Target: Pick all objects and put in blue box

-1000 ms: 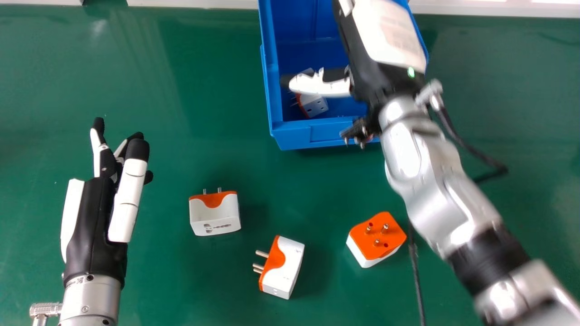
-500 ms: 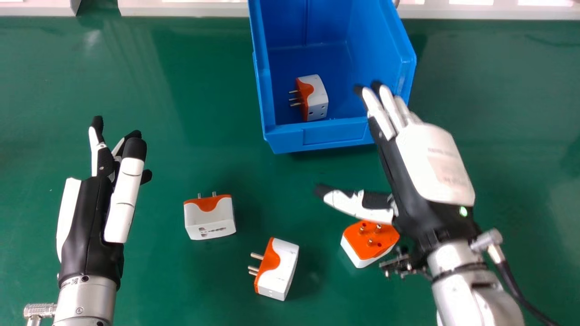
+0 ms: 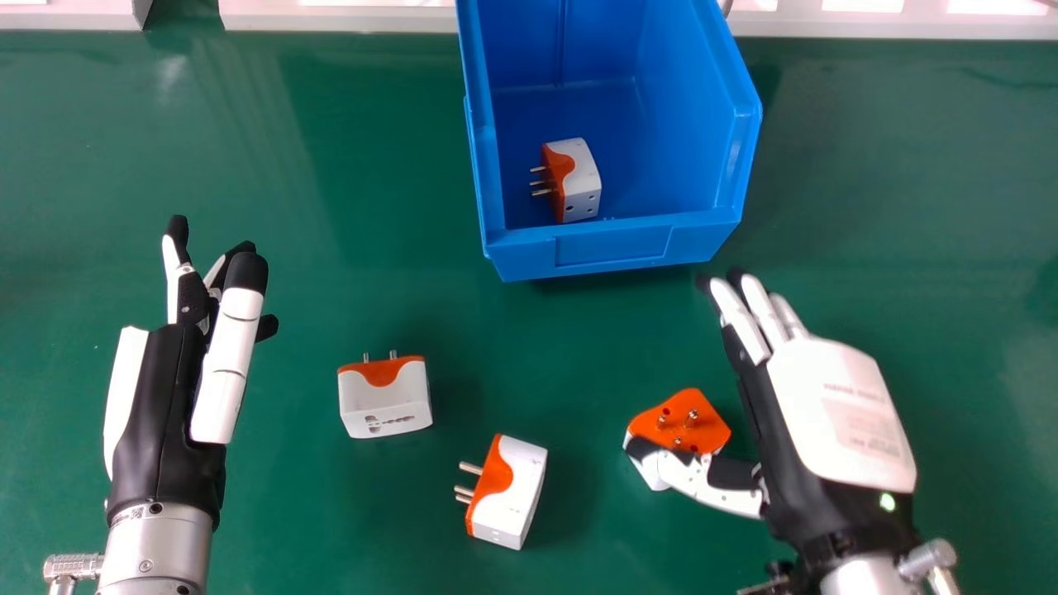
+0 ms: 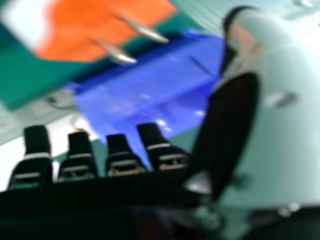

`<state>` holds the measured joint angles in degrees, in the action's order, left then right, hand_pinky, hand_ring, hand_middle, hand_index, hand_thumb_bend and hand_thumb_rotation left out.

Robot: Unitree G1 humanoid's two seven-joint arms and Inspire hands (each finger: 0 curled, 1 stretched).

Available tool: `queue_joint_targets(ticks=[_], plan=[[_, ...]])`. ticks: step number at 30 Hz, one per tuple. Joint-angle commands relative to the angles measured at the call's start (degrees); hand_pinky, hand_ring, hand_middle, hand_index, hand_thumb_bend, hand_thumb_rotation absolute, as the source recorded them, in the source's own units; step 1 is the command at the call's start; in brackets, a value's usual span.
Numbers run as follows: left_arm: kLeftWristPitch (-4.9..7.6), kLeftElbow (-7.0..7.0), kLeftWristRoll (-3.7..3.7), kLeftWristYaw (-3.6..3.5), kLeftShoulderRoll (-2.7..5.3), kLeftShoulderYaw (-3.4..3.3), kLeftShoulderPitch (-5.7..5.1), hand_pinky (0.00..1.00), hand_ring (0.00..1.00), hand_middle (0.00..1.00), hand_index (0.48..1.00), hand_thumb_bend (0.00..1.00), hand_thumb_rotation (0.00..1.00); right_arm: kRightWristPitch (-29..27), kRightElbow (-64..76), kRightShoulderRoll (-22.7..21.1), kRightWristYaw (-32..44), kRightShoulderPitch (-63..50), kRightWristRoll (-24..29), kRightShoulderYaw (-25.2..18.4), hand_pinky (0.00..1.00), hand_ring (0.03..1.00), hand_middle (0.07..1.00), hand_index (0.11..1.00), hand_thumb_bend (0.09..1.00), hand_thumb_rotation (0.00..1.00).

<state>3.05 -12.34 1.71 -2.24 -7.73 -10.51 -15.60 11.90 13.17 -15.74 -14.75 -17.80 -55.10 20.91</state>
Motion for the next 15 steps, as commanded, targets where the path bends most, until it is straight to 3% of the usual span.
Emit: queue_joint_targets(ticks=[1, 15], plan=[[0.41, -1.16, 0.0, 0.21, -0.42, -0.32, 0.13, 0.82, 0.91, 0.94, 0.966, 0.73, 1.0, 1.9, -0.5, 1.0, -0.2, -0.4, -1.7, -0.1, 0.85, 0.925, 0.957, 0.92, 0.484, 0.51], [-0.5, -2.77, 0.41, 0.37, -0.37, -0.26, -0.43, 0.82, 0.91, 0.94, 0.965, 0.72, 1.0, 10.8, -4.0, 4.0, 6.5, 2.6, -3.7, 2.0, 0.89, 0.942, 0.969, 0.95, 0.516, 0.49]])
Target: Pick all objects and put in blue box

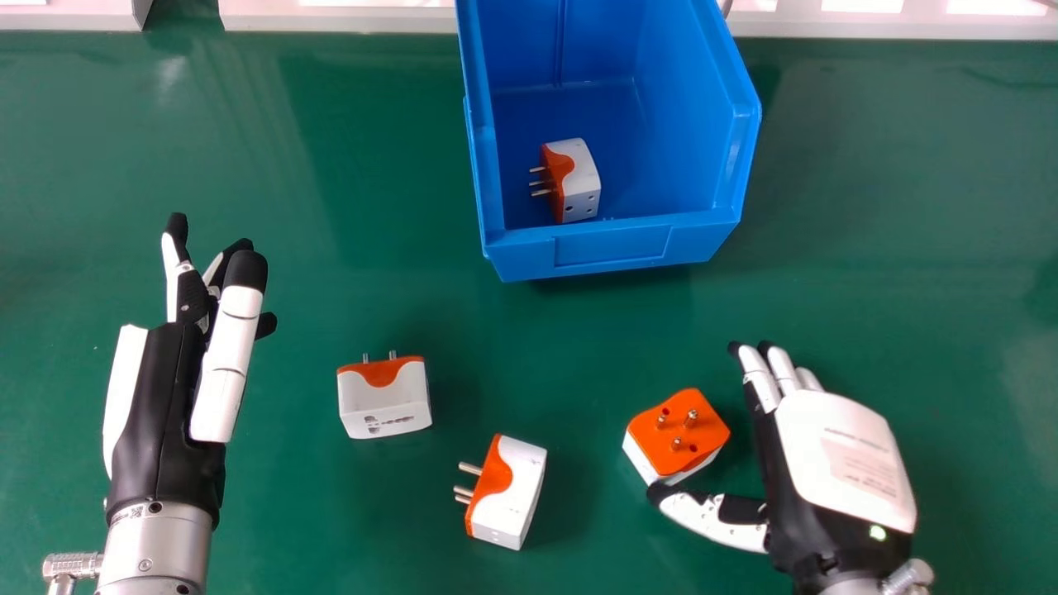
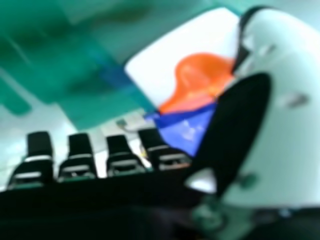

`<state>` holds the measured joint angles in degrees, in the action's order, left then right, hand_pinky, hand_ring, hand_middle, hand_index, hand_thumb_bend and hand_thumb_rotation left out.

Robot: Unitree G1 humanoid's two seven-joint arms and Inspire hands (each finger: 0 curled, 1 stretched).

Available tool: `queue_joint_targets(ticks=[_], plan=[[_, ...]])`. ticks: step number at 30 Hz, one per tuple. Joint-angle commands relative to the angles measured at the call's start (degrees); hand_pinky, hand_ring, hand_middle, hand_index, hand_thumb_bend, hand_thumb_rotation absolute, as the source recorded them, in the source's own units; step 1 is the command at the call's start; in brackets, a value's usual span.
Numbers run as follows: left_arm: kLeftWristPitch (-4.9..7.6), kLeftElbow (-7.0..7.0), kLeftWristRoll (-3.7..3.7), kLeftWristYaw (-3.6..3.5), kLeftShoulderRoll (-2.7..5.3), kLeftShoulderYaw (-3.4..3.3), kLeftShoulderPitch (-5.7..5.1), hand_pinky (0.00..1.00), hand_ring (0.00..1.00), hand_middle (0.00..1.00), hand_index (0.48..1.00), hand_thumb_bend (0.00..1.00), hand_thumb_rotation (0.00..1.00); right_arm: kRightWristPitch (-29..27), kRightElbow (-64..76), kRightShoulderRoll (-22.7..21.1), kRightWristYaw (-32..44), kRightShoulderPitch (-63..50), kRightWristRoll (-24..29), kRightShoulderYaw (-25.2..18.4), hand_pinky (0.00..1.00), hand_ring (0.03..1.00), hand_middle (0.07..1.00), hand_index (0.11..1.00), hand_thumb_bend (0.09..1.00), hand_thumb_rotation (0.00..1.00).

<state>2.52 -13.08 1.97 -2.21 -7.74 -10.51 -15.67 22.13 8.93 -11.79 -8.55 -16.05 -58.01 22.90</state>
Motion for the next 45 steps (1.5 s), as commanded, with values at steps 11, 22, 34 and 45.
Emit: queue_joint_targets(ticks=[11, 22, 34, 45], plan=[[-0.79, -2.82, 0.1, 0.25, -0.29, -0.28, -0.52, 0.82, 0.91, 0.94, 0.965, 0.71, 1.0, 2.7, -1.7, 0.6, 4.2, 4.8, -0.4, 1.3, 0.87, 0.925, 0.959, 0.93, 0.524, 0.49], [-1.21, -3.64, -0.26, 0.04, -0.16, -0.3, -0.69, 0.82, 0.91, 0.94, 0.965, 0.71, 1.0, 4.8, -5.1, 0.5, 7.2, 8.8, -1.1, 3.3, 0.85, 0.905, 0.935, 0.913, 0.53, 0.49], [-2.62, -4.52, -0.36, 0.01, -0.31, -0.45, -0.33, 0.82, 0.91, 0.94, 0.965, 0.72, 1.0, 7.3, -9.2, 0.7, 10.0, 12.2, -2.4, 5.6, 0.88, 0.916, 0.957, 0.916, 0.513, 0.48], [-3.74, -5.13, -0.82, -0.09, -0.3, -0.32, 0.05, 0.81, 0.91, 0.94, 0.965, 0.74, 1.0, 5.3, -12.7, 0.3, 3.9, 14.4, -2.7, 6.4, 0.57, 0.586, 0.653, 0.678, 0.482, 0.42]])
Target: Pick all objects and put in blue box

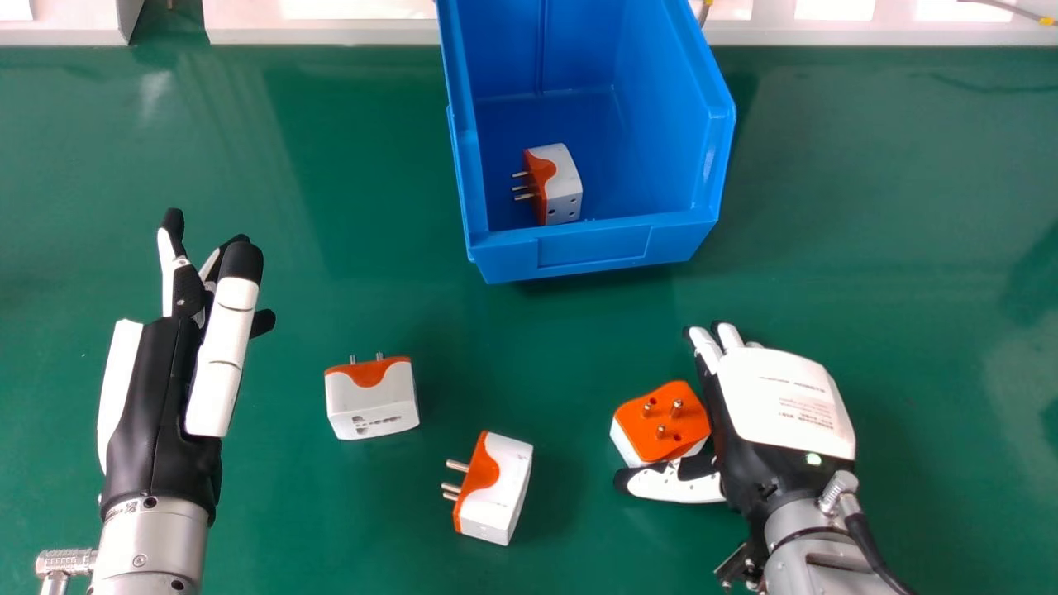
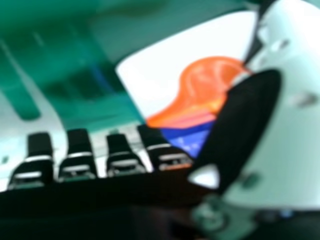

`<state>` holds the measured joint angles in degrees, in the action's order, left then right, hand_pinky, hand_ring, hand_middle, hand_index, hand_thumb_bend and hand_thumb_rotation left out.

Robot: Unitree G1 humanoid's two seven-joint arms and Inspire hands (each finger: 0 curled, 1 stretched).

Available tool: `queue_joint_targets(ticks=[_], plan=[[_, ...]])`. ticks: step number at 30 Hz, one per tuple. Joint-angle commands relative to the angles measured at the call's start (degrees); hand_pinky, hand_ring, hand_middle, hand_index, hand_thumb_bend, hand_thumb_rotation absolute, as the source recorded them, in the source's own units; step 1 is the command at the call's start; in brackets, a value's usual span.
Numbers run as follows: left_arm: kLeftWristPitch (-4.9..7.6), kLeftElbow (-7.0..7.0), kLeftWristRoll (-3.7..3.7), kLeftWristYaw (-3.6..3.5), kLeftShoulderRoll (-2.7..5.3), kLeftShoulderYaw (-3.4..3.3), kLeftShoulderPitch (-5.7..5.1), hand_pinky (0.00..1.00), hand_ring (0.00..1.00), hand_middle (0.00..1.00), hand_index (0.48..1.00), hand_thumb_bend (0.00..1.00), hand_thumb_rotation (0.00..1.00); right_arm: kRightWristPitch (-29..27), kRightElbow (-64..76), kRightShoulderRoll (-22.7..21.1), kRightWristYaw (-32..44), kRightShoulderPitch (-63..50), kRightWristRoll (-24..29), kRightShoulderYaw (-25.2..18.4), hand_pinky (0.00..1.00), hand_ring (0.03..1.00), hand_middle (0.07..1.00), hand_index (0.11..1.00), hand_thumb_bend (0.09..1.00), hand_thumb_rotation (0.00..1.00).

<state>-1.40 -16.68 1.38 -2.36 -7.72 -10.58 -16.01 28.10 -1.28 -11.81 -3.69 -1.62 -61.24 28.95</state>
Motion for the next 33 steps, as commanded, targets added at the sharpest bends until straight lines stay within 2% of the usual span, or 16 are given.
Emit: queue_joint_targets(ticks=[1, 2, 3, 4, 5, 6, 7, 12, 15, 20, 24, 28, 33], plan=[[0.09, -1.53, -0.21, 0.08, -0.34, -0.27, 0.42, 0.81, 0.91, 0.94, 0.965, 0.74, 1.0, -1.4, -2.9, 0.6, -2.2, 0.0, 1.7, -0.4, 0.53, 0.542, 0.617, 0.647, 0.477, 0.41], [0.06, -1.49, -0.26, 0.08, -0.33, -0.3, 0.48, 0.81, 0.91, 0.94, 0.965, 0.74, 1.0, -2.1, -3.1, 1.0, -2.7, -0.1, 3.3, -1.2, 0.53, 0.542, 0.617, 0.647, 0.477, 0.41], [0.12, -1.37, -0.27, 0.09, -0.32, -0.3, 0.54, 0.81, 0.91, 0.94, 0.965, 0.74, 1.0, -2.7, -3.3, 1.2, -2.5, -0.2, 4.6, -1.6, 0.43, 0.463, 0.561, 0.589, 0.491, 0.26], [0.17, -1.35, -0.29, 0.07, -0.28, -0.25, 0.55, 0.81, 0.91, 0.94, 0.965, 0.74, 1.0, -3.1, -3.1, 0.9, -2.0, -0.3, 5.2, -1.6, 0.43, 0.463, 0.561, 0.589, 0.491, 0.26], [0.23, -1.28, -0.28, 0.06, -0.27, -0.23, 0.58, 0.81, 0.91, 0.94, 0.965, 0.74, 1.0, -3.5, -3.2, 0.4, -1.8, -0.2, 5.4, -1.3, 0.39, 0.438, 0.543, 0.568, 0.496, 0.21], [0.31, -1.21, -0.3, 0.04, -0.31, -0.27, 0.62, 0.81, 0.91, 0.94, 0.965, 0.74, 1.0, -3.6, -3.2, -0.1, -1.7, -0.1, 5.3, -1.1, 0.39, 0.438, 0.543, 0.568, 0.496, 0.21], [0.34, -1.17, -0.31, 0.03, -0.34, -0.31, 0.64, 0.81, 0.91, 0.94, 0.965, 0.74, 1.0, -3.6, -3.2, -0.3, -1.6, 0.0, 5.2, -1.0, 0.37, 0.423, 0.527, 0.556, 0.499, 0.17], [0.32, -1.01, -0.45, -0.06, -0.44, -0.45, 0.85, 0.81, 0.91, 0.94, 0.965, 0.74, 1.0, -3.5, -2.9, -0.4, -0.2, 0.5, 5.8, -1.3, 0.32, 0.402, 0.484, 0.493, 0.489, 0.15], [0.08, -1.17, -0.44, -0.03, -0.4, -0.42, 0.92, 0.81, 0.91, 0.94, 0.965, 0.74, 1.0, -3.5, -2.7, -0.3, 0.2, 0.5, 6.2, -1.5, 0.33, 0.415, 0.489, 0.488, 0.488, 0.15], [-0.28, -1.64, 0.02, 0.09, -0.48, -0.27, 0.9, 0.81, 0.91, 0.94, 0.964, 0.74, 1.0, -2.9, -1.4, -0.1, 0.6, 0.3, 6.7, -1.7, 0.33, 0.416, 0.481, 0.485, 0.487, 0.15], [-0.29, -1.39, 0.01, 0.05, -0.52, -0.33, 1.13, 0.8, 0.9, 0.94, 0.964, 0.74, 1.0, -1.8, -1.0, 0.3, 1.1, 0.4, 6.9, -1.8, 0.32, 0.417, 0.491, 0.486, 0.486, 0.14], [-0.27, -1.16, -0.06, -0.01, -0.55, -0.38, 1.3, 0.8, 0.9, 0.94, 0.964, 0.75, 1.0, -1.1, -1.1, 0.6, 0.9, 0.6, 7.0, -1.9, 0.28, 0.38, 0.469, 0.486, 0.486, 0.14], [-0.6, -1.67, -0.01, -0.07, -0.53, -0.36, 1.15, 0.8, 0.9, 0.94, 0.964, 0.75, 1.0, -0.4, -0.6, 1.3, 1.3, 0.7, 8.2, -2.8, 0.22, 0.329, 0.439, 0.487, 0.486, 0.14]])
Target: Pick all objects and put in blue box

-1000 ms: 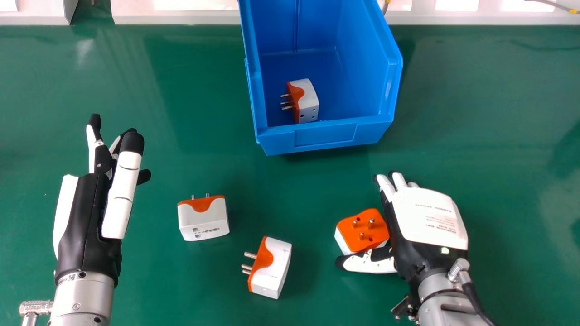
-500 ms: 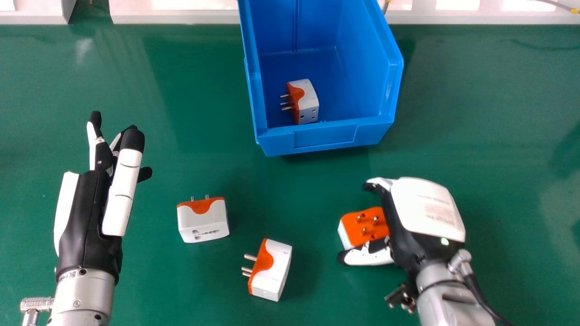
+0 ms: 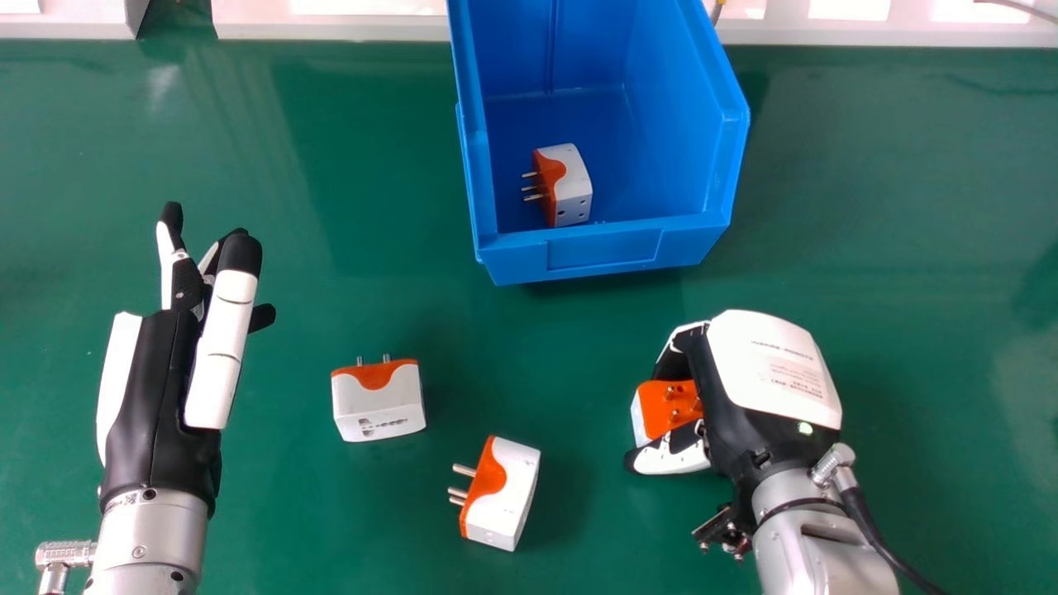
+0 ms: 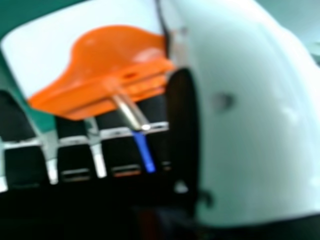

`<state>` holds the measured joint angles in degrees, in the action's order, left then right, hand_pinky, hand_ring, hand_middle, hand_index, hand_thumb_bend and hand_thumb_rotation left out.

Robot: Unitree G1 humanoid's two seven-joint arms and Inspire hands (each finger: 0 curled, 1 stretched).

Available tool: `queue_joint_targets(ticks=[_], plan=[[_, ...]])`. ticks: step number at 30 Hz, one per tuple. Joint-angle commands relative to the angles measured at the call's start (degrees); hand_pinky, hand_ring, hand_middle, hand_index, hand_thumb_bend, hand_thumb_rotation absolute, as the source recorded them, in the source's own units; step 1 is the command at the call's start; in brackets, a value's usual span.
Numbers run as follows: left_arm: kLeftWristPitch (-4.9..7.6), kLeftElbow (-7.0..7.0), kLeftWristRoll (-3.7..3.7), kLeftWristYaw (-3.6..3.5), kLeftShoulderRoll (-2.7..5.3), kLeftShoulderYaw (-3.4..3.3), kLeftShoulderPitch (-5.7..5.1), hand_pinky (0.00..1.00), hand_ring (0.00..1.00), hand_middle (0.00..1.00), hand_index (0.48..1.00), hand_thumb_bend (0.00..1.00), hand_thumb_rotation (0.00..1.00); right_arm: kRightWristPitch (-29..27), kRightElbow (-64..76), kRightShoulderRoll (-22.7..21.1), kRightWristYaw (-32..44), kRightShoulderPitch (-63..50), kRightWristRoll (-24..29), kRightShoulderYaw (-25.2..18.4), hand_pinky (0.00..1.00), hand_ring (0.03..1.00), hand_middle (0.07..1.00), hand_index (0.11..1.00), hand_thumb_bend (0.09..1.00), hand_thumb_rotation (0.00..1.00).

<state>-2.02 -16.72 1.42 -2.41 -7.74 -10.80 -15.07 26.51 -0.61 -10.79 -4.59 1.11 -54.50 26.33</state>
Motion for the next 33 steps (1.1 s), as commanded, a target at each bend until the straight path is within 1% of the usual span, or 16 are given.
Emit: queue_joint_targets(ticks=[1, 6, 9, 11, 15, 17, 20, 21, 22, 23, 24, 26, 27, 28, 29, 33], plan=[[0.01, -1.65, -0.1, -0.04, -0.5, -0.17, 0.21, 0.8, 0.9, 0.94, 0.964, 0.75, 1.0, 1.3, -1.1, 0.4, 2.2, -2.1, 1.8, -0.3, 0.21, 0.314, 0.433, 0.487, 0.486, 0.14], [-0.19, -1.98, -0.08, -0.09, -0.49, -0.22, 0.15, 0.79, 0.9, 0.94, 0.963, 0.75, 1.0, 1.7, 1.2, 1.2, 2.5, -2.7, 2.7, -0.9, 0.21, 0.316, 0.44, 0.489, 0.486, 0.14], [-0.29, -1.92, -0.15, -0.14, -0.51, -0.27, 0.2, 0.79, 0.9, 0.94, 0.961, 0.74, 1.0, 0.6, 4.7, 0.7, 2.2, -4.0, 2.8, -1.0, 0.18, 0.28, 0.416, 0.491, 0.486, 0.14], [-0.48, -2.16, -0.04, -0.1, -0.48, -0.22, 0.13, 0.79, 0.9, 0.94, 0.96, 0.73, 1.0, -1.4, 7.9, -0.3, 1.2, -5.3, 2.7, -1.3, 0.18, 0.274, 0.423, 0.491, 0.485, 0.14], [-0.82, -2.43, 0.38, 0.04, -0.56, -0.16, 0.06, 0.79, 0.9, 0.94, 0.96, 0.74, 1.0, -6.3, 14.9, -2.5, -0.3, -7.2, 3.1, -2.5, 0.25, 0.344, 0.459, 0.487, 0.486, 0.14], [-1.12, -2.78, 0.63, 0.15, -0.48, -0.05, 0.01, 0.79, 0.9, 0.93, 0.959, 0.74, 1.0, -8.0, 17.0, -2.9, -0.3, -7.4, 3.8, -3.1, 0.23, 0.314, 0.428, 0.481, 0.485, 0.14], [-1.59, -3.22, 0.94, 0.25, -0.35, 0.15, 0.05, 0.79, 0.9, 0.93, 0.959, 0.75, 1.0, -9.8, 19.4, -3.0, 0.0, -7.1, 3.9, -3.9, 0.23, 0.313, 0.432, 0.482, 0.484, 0.13], [-1.7, -3.33, 1.01, 0.27, -0.32, 0.18, 0.04, 0.79, 0.9, 0.93, 0.959, 0.75, 1.0, -10.4, 20.2, -3.0, 0.2, -6.9, 3.9, -4.2, 0.2, 0.281, 0.398, 0.484, 0.484, 0.13], [-1.75, -3.34, 1.07, 0.29, -0.33, 0.21, 0.06, 0.79, 0.9, 0.93, 0.959, 0.75, 1.0, -11.2, 20.9, -2.9, 0.4, -6.5, 4.4, -4.6, 0.2, 0.281, 0.398, 0.484, 0.484, 0.13], [-1.77, -3.35, 1.1, 0.29, -0.34, 0.24, 0.06, 0.79, 0.9, 0.93, 0.959, 0.75, 1.0, -12.2, 21.4, -2.9, 0.4, -6.2, 5.2, -5.0, 0.16, 0.233, 0.335, 0.481, 0.484, 0.13], [-1.76, -3.36, 1.12, 0.3, -0.34, 0.28, 0.06, 0.79, 0.9, 0.93, 0.959, 0.75, 1.0, -13.1, 21.7, -2.8, 0.3, -5.7, 6.2, -5.5, 0.16, 0.233, 0.335, 0.481, 0.484, 0.13], [-1.7, -3.3, 1.1, 0.32, -0.34, 0.33, 0.09, 0.79, 0.9, 0.93, 0.959, 0.76, 1.0, -15.0, 22.5, -2.8, 0.5, -4.6, 7.7, -6.3, 0.12, 0.175, 0.255, 0.477, 0.486, 0.13], [-1.65, -3.26, 1.09, 0.34, -0.31, 0.37, 0.1, 0.79, 0.9, 0.93, 0.959, 0.76, 1.0, -15.9, 23.0, -2.8, 0.8, -3.7, 8.5, -6.7, 0.12, 0.175, 0.255, 0.477, 0.486, 0.13], [-1.64, -3.22, 1.07, 0.35, -0.31, 0.39, 0.14, 0.79, 0.9, 0.93, 0.959, 0.75, 1.0, -16.6, 23.4, -2.8, 1.2, -2.7, 9.0, -7.1, 0.07, 0.119, 0.182, 0.473, 0.488, 0.12], [-1.64, -3.21, 1.06, 0.35, -0.29, 0.42, 0.14, 0.79, 0.9, 0.93, 0.959, 0.75, 1.0, -17.2, 23.8, -2.7, 1.4, -1.7, 9.4, -7.4, 0.06, 0.098, 0.155, 0.472, 0.488, 0.12], [-1.61, -3.12, 0.97, 0.37, -0.25, 0.44, 0.2, 0.79, 0.9, 0.93, 0.959, 0.75, 1.0, -18.6, 24.0, -2.5, 2.2, 2.0, 10.2, -8.3, 0.03, 0.071, 0.122, 0.47, 0.488, 0.12]])
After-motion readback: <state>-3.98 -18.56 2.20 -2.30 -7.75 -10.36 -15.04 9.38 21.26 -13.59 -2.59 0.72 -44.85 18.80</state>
